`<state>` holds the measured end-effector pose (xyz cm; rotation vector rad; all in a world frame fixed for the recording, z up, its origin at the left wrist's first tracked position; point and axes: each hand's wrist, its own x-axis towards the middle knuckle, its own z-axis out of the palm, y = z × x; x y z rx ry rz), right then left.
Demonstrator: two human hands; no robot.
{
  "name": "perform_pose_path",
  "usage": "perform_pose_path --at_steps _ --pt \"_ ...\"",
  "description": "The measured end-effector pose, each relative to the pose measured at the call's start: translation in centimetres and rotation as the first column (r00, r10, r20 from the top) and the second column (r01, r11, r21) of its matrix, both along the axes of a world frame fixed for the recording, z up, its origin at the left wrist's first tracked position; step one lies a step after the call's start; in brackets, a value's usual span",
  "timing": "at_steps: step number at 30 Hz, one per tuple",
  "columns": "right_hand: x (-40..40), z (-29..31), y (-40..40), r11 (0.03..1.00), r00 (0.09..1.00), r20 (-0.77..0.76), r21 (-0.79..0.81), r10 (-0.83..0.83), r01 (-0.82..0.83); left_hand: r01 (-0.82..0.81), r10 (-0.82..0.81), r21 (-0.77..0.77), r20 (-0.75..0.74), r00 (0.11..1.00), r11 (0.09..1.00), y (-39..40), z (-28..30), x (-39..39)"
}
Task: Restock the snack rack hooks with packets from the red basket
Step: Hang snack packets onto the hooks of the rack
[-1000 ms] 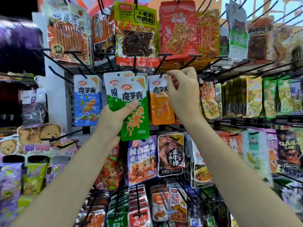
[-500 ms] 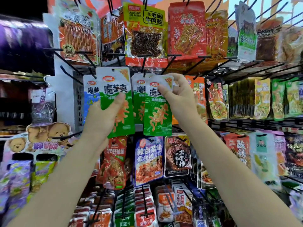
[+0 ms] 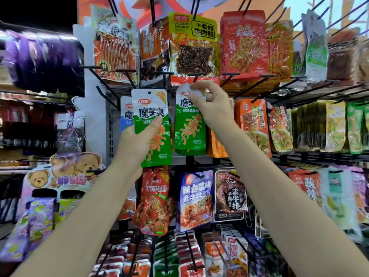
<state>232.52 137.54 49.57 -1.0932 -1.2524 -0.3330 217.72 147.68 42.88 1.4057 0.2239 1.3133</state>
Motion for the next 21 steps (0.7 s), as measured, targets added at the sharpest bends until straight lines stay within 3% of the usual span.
perform_pose_path --at_steps 9,15,18,20,21 --pt "1.0 -0.5 -0.1 0.998 0.999 0.012 -0.033 -0.044 0.045 0.067 -0.068 -0.018 -0.006 0.998 0.998 1.6 -0.4 -0.3" --pt "1.8 -0.5 0.3 0.972 0.993 0.021 -0.205 -0.116 0.118 0.082 -0.083 -0.040 -0.027 0.996 0.996 0.7 -0.4 0.0" --pt "1.4 -0.9 0.0 0.907 0.887 0.221 -0.021 -0.406 0.421 0.068 -0.069 -0.027 -0.035 0.997 0.997 2.1 -0.6 0.7" --pt "1.3 -1.3 -0.6 0.861 0.838 0.207 0.197 -0.505 0.470 0.057 -0.056 0.003 -0.059 0.997 0.998 2.4 -0.6 1.0" --pt "1.2 -1.5 -0.9 0.870 0.862 0.181 0.245 -0.474 0.427 0.051 -0.049 0.024 -0.062 0.997 0.998 1.7 -0.4 1.1"
